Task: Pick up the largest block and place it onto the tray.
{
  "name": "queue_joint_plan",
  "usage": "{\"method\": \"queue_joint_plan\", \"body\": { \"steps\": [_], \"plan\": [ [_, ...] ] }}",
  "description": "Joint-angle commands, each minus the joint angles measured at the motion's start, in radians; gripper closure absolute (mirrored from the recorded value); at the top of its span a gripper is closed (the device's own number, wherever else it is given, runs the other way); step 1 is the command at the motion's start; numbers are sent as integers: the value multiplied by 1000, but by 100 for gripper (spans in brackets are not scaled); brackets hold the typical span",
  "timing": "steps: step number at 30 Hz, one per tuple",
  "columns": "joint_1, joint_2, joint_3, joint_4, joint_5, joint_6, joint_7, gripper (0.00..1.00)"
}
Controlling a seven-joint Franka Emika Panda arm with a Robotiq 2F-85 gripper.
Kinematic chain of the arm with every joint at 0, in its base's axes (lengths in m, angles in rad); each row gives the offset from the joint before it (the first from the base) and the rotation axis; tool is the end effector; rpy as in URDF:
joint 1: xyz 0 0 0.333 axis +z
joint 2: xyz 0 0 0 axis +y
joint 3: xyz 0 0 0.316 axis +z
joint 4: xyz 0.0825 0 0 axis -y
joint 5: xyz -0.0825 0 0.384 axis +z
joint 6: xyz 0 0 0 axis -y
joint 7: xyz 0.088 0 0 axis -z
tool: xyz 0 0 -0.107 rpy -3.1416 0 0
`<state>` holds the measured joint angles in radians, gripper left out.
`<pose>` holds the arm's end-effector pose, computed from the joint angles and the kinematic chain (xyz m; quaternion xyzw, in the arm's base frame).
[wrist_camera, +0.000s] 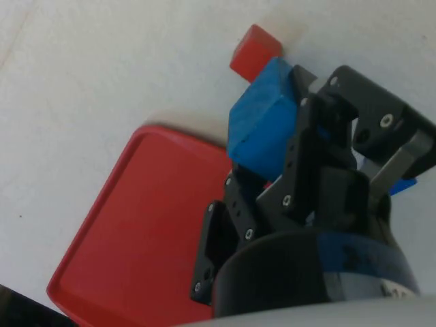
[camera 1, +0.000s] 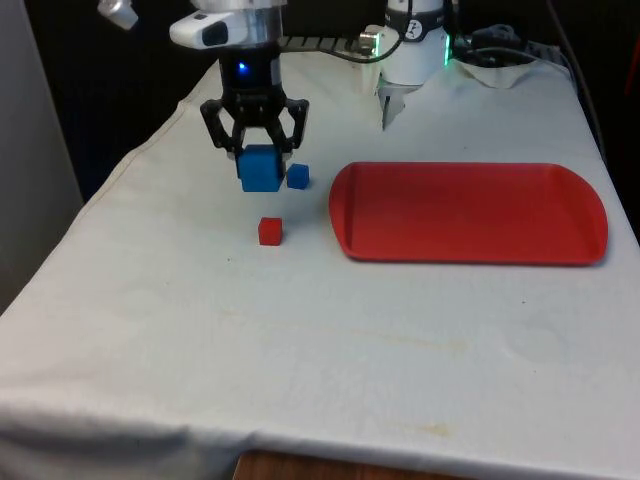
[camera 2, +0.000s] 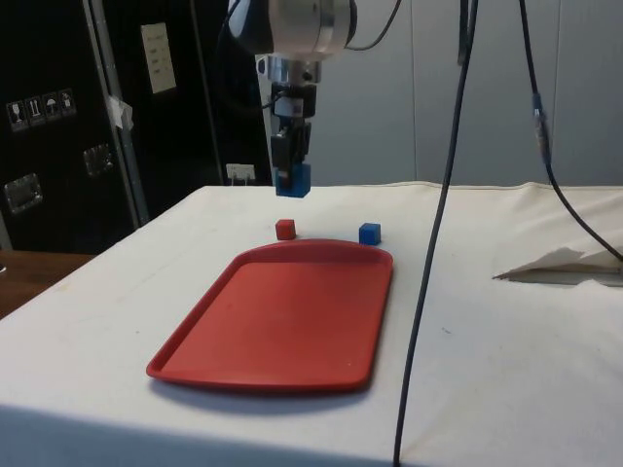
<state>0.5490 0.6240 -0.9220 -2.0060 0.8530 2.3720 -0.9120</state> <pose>0.5738 -0.1918 0.2547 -0.9970 -0.0158 -0.0747 0.0158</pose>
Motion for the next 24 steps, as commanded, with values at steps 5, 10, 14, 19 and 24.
{"method": "queue_joint_plan", "body": {
  "steps": [5, 10, 14, 19, 24],
  "plan": [
    [41, -34, -3, -21, -49, 34, 54, 100],
    [27, -57, 15, -11, -76, 30, 70, 100],
    [55, -102, 7, -22, -150, 40, 134, 100],
    [59, -148, 28, -22, -236, 44, 207, 100],
    [61, -176, 45, -24, -288, 47, 252, 100]
  ]
}}
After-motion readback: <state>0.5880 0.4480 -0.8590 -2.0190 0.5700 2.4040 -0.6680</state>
